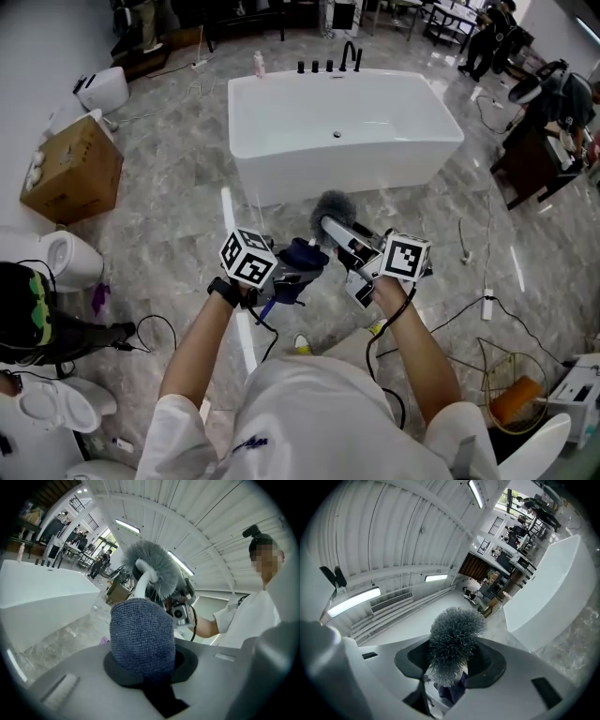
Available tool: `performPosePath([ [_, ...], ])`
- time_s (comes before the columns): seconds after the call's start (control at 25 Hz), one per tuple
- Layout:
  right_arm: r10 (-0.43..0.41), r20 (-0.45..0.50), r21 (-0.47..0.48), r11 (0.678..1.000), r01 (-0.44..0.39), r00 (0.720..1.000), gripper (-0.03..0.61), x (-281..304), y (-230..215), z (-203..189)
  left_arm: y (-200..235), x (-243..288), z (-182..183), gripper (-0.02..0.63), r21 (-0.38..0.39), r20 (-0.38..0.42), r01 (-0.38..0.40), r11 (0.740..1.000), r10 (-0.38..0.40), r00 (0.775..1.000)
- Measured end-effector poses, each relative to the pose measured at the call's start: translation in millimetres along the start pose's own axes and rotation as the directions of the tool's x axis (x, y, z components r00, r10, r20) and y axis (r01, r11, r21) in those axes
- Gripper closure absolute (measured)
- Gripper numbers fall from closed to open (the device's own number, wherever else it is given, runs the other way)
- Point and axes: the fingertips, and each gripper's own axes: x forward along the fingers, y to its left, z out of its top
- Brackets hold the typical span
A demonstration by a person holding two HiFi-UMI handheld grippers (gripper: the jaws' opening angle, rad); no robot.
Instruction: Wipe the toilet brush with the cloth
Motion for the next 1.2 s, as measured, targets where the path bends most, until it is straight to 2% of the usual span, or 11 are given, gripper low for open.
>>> performPosePath([
  [0.12, -0.035, -0.040, -0.009, 0.999, 0.035, 0.999, 0.390, 2, -5, -16, 1, 3, 7, 0.557, 0.003, -0.008, -0.011, 1.000, 0.011, 1.000],
  [0.36, -0.028, -0.130, -0.113, 0.994, 0.013, 0.991, 0.394, 12, 10, -25, 1, 5, 21, 0.563, -0.012, 0.031, -0.011, 1.000, 0.011, 0.999],
  [0.48, -0.025, -0.105, -0.070, 0.997, 0.018, 0.994, 0.393, 6, 6, -20, -2, 6, 23, 0.569, -0.053, 0.056, 0.015, 0.998, -0.012, 0.998],
  [0.6, -0.025, -0.065, -0.017, 1.000, 0.024, 0.998, 0.393, 2, 1, -12, -7, 10, 16, 0.569, -0.063, 0.049, 0.036, 0.997, -0.033, 0.998],
  [0.72, -0.028, -0.010, -0.007, 1.000, 0.028, 1.000, 0.393, 2, -5, 10, -11, 16, -10, 0.571, -0.027, -0.038, 0.037, 0.999, -0.038, 0.999],
  [0.8, -0.040, 0.024, -0.003, 0.999, 0.040, 0.999, 0.393, -4, -8, 28, -10, 18, -27, 0.571, -0.019, -0.064, 0.032, 0.999, -0.033, 0.997],
  [0.96, -0.036, 0.059, 0.008, 0.999, 0.035, 0.998, 0.391, -20, -10, 53, -14, 15, -22, 0.567, -0.072, 0.031, 0.074, 0.995, -0.072, 0.997],
  [1.08, -0.028, 0.095, 0.025, 0.999, 0.026, 0.995, 0.391, -27, -10, 68, -21, 17, -14, 0.565, -0.074, 0.036, 0.105, 0.992, -0.103, 0.994],
  [1.2, -0.024, 0.095, 0.001, 1.000, 0.024, 0.995, 0.391, -23, -5, 78, -18, 12, -10, 0.563, -0.066, 0.049, 0.105, 0.992, -0.102, 0.994],
])
